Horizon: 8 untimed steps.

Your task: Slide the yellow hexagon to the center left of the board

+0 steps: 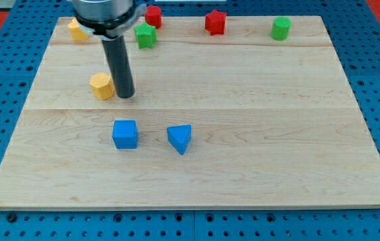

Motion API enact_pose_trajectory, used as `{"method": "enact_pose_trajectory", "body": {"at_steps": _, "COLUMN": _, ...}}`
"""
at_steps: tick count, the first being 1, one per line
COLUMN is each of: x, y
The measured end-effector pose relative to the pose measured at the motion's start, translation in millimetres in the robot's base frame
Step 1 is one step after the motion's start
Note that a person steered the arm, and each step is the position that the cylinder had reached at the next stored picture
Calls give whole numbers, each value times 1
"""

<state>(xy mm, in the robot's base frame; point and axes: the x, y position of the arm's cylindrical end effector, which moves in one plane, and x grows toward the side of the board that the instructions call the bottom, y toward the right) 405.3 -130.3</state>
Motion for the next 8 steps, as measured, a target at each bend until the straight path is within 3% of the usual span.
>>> {"method": "enact_pose_trajectory", "body": {"at_steps": 1, "x": 0, "y": -34}}
{"method": "enact_pose_trajectory", "body": {"at_steps": 5, "x": -37, "y": -39}}
{"method": "enact_pose_trajectory", "body": {"at_steps": 8, "x": -37, "y": -90}}
